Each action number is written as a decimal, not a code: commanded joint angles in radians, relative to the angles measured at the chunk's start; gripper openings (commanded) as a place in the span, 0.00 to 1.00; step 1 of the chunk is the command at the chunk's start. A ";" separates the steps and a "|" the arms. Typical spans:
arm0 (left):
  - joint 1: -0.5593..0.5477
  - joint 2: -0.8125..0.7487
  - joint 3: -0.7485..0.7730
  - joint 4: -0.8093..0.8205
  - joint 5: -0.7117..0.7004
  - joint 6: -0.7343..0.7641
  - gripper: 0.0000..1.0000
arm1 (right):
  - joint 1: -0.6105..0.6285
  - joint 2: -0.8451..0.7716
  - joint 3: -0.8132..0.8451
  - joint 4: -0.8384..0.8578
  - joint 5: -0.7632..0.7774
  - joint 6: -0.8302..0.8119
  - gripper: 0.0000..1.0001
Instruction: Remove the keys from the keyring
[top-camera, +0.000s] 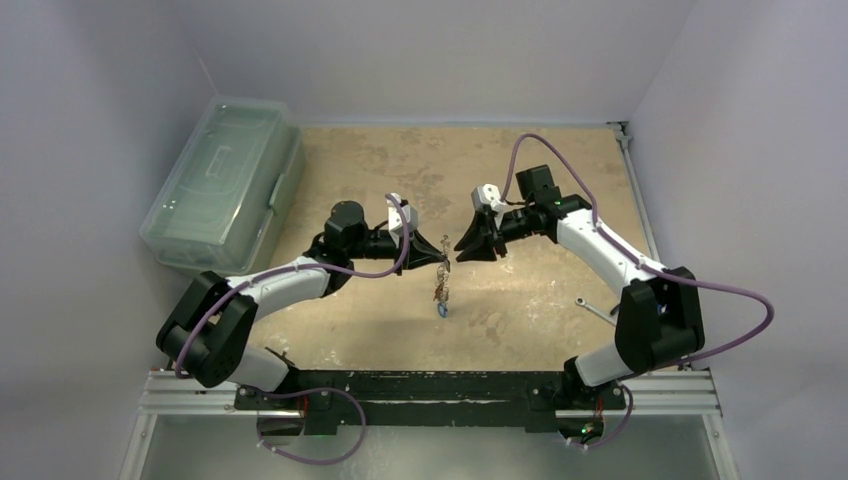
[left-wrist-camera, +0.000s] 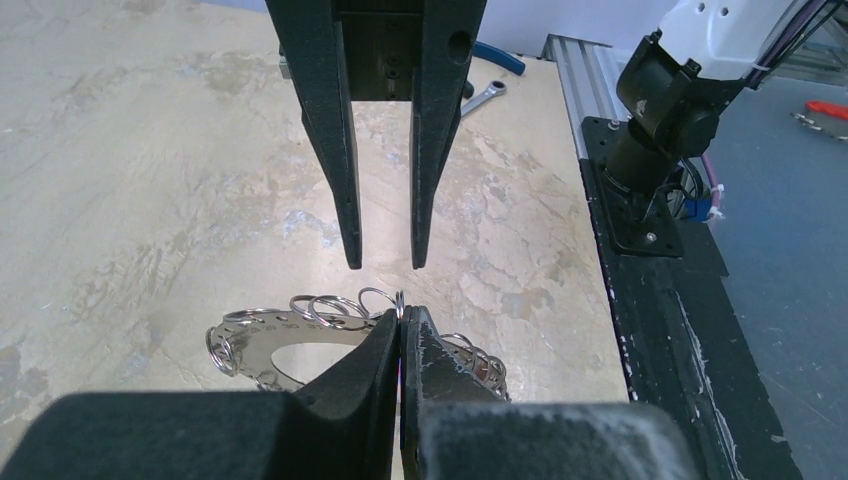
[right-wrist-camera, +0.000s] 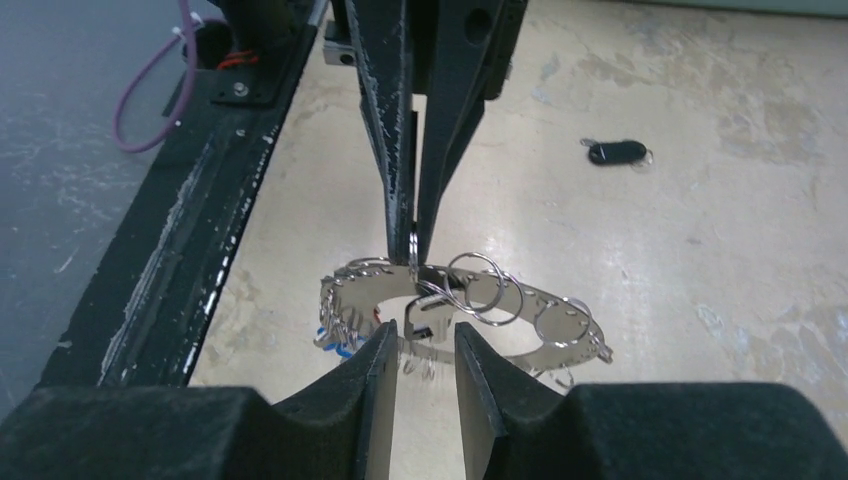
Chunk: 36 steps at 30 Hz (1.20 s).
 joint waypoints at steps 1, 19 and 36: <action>0.005 -0.037 0.008 0.094 0.048 0.018 0.00 | 0.008 -0.014 0.027 -0.008 -0.089 -0.023 0.32; 0.005 -0.035 0.014 0.100 0.036 0.023 0.00 | 0.077 0.021 0.042 0.108 -0.047 0.103 0.28; 0.007 -0.069 0.208 -0.702 0.029 0.680 0.28 | 0.089 0.012 0.085 0.048 0.110 0.167 0.00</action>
